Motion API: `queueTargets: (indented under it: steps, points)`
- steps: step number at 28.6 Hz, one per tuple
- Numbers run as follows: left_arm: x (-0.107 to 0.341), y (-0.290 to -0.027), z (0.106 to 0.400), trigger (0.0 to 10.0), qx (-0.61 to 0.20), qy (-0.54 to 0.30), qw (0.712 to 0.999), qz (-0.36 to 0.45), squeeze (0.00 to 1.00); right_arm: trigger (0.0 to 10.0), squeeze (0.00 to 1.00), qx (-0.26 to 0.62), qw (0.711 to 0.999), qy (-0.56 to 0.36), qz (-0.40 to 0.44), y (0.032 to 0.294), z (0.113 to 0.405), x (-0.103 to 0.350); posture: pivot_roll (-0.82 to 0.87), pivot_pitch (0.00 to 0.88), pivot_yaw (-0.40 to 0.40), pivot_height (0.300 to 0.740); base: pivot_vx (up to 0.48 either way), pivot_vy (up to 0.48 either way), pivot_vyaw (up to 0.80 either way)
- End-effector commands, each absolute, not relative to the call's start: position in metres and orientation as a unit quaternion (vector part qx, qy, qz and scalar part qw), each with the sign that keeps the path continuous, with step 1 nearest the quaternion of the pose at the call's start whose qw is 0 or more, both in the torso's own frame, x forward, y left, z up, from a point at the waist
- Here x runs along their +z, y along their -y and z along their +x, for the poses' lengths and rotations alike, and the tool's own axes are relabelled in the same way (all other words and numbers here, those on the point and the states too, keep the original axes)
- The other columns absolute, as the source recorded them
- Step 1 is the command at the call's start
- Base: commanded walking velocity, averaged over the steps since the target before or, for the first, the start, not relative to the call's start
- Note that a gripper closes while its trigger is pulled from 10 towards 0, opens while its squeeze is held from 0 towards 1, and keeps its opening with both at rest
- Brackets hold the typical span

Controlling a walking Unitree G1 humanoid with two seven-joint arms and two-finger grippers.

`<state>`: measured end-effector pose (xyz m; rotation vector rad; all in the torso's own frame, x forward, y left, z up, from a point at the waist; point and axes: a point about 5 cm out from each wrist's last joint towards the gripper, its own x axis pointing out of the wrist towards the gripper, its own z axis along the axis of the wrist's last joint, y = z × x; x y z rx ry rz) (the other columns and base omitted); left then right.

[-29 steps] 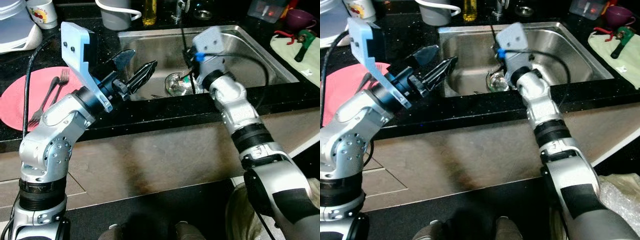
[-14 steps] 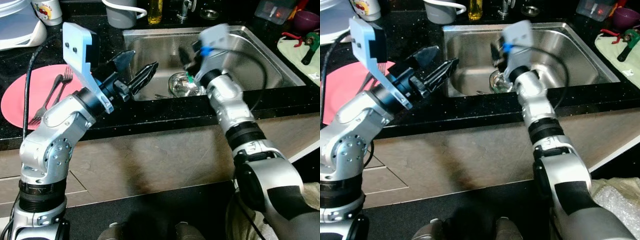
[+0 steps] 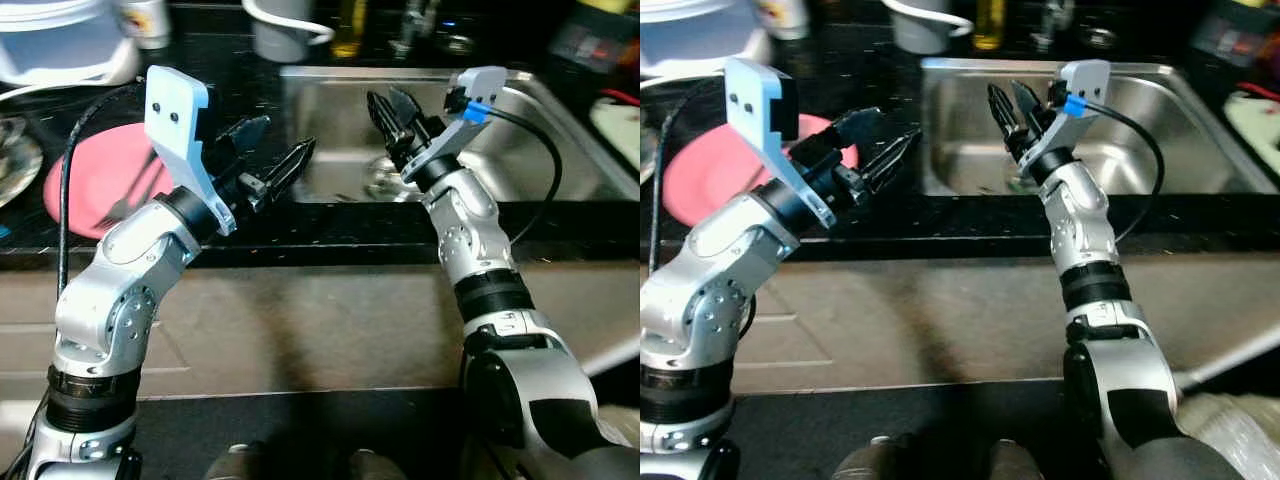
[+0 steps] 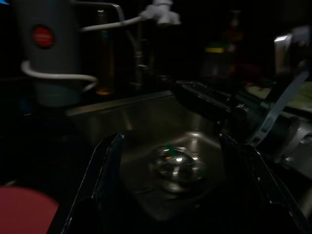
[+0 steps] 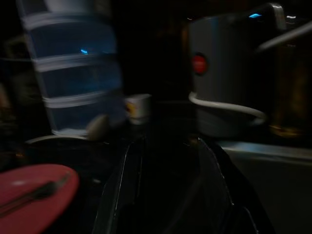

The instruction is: Kitchen organization

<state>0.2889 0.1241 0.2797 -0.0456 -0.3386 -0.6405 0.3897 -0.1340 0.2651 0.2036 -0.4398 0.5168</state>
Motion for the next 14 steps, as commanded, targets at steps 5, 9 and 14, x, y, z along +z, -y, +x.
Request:
queueTargets:
  steps: [5, 9, 14]
  points:
    - [0.2778, -0.1205, 0.2906, 10.0, -0.296, 0.171, 0.94, -0.005, 0.0, 10.0, 0.0, 0.259, 0.933, 0.218, 0.12, 0.1386, 0.3855, 0.2638, 0.04, 0.112, -0.054, 0.74, 0.0, 0.0, 0.0]
    - [0.2776, -0.1221, 0.2924, 10.0, -0.278, 0.174, 0.945, 0.003, 0.0, 10.0, 0.0, 0.27, 0.931, 0.217, 0.115, 0.1372, 0.3826, 0.263, 0.04, 0.112, -0.053, 0.74, 0.0, 0.0, 0.0]
    - [0.2755, -0.1239, 0.2949, 10.0, -0.257, 0.176, 0.95, 0.012, 0.0, 10.0, 0.0, 0.286, 0.927, 0.215, 0.114, 0.1343, 0.3787, 0.2608, 0.04, 0.11, -0.052, 0.74, 0.0, 0.0, 0.19]
